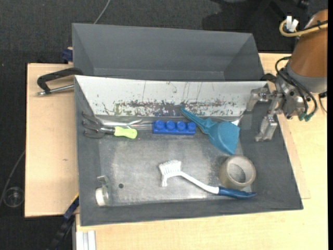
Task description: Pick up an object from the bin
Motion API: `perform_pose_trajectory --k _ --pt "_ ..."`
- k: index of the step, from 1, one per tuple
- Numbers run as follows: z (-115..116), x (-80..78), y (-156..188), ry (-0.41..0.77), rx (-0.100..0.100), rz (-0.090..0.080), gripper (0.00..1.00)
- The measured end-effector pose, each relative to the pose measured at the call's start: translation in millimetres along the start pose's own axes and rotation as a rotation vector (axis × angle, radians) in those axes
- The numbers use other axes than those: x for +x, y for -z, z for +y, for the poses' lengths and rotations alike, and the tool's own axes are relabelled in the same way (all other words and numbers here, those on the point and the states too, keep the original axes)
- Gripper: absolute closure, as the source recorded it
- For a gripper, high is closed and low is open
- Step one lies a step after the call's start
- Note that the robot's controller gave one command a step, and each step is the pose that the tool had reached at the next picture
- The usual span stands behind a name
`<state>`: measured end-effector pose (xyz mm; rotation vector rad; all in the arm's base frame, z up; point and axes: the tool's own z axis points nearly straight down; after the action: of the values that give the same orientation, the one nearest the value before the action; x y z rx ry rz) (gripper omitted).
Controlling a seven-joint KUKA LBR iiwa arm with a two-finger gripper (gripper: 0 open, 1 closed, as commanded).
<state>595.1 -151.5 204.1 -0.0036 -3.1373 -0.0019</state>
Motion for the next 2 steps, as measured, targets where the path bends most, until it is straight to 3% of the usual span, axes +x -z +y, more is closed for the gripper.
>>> perform_pose_trajectory --k 1,2 --pt "0.7 -1.7 5.2 0.002 0.002 -0.009 0.0" --pt "26.5 11.9 -42.0 -0.143 0.0 -0.008 0.0"
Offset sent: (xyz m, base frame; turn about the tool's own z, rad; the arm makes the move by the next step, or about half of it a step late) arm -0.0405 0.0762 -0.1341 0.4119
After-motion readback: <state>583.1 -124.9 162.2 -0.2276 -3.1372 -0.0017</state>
